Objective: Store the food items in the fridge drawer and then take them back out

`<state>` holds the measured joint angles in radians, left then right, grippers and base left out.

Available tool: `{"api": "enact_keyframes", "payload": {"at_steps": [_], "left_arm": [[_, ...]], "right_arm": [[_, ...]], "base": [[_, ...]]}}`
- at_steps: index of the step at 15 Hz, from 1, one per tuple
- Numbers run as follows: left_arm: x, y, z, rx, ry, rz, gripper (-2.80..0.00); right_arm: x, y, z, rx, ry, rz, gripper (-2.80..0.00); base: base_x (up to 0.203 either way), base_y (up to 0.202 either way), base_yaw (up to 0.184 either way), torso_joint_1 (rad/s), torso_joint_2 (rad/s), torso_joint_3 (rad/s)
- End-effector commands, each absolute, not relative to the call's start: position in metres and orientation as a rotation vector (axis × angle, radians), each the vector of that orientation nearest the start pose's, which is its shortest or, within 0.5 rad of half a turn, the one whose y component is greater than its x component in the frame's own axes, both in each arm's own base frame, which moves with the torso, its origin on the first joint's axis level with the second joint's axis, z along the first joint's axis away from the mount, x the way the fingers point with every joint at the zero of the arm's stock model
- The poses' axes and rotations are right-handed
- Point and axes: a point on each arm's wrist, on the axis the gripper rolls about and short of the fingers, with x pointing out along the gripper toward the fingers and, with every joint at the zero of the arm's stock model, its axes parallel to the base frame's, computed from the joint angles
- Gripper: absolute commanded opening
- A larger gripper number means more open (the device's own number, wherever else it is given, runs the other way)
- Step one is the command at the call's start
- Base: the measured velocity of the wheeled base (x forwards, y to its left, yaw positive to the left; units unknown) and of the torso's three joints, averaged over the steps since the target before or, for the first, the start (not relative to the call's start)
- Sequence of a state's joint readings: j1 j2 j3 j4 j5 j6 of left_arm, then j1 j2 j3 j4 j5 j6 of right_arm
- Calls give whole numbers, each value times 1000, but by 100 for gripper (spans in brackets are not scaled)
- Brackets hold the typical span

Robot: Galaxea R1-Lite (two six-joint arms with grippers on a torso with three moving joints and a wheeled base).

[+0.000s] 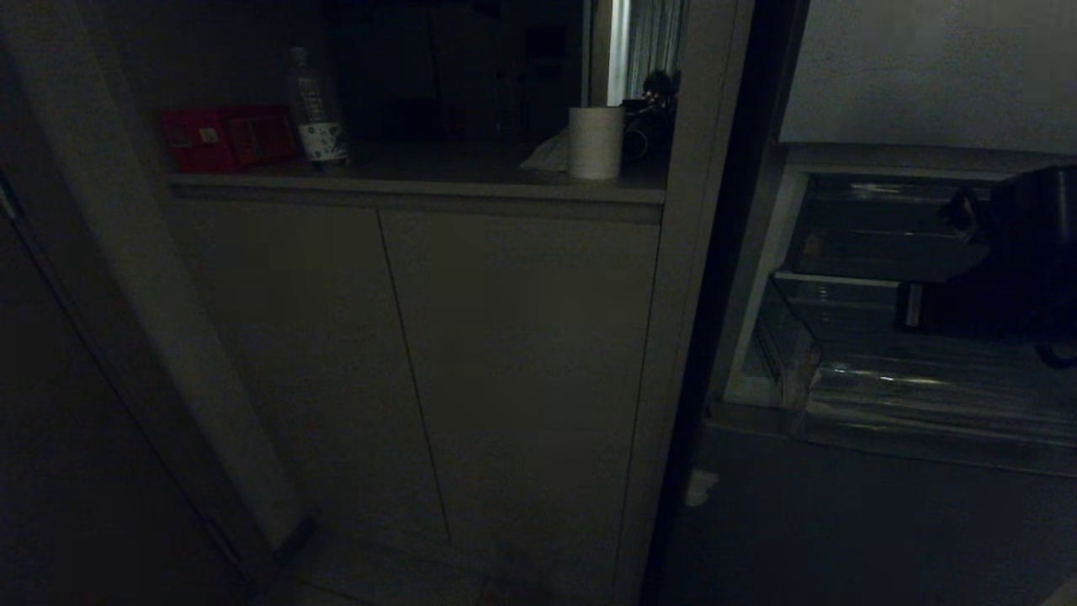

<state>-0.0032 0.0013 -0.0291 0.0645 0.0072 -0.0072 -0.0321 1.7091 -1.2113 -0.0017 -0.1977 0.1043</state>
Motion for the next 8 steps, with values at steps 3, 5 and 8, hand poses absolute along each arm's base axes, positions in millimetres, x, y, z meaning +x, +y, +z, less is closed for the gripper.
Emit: {"api": "enact_keyframes", "payload": {"at_steps": [3, 5, 8], "left_arm": [[-25, 0, 77, -7, 37, 5, -280], [-25, 0, 77, -7, 38, 5, -280], [-25, 0, 77, -7, 37, 5, -280]], "right_arm": [[338, -21, 211, 59, 539, -273, -280], [339, -24, 204, 54, 572, -279, -280], [321, -26, 211, 51, 628, -287, -280]], "base": [[0, 0, 0, 0, 0, 0], [0, 0, 0, 0, 0, 0], [0, 0, 0, 0, 0, 0]]}}
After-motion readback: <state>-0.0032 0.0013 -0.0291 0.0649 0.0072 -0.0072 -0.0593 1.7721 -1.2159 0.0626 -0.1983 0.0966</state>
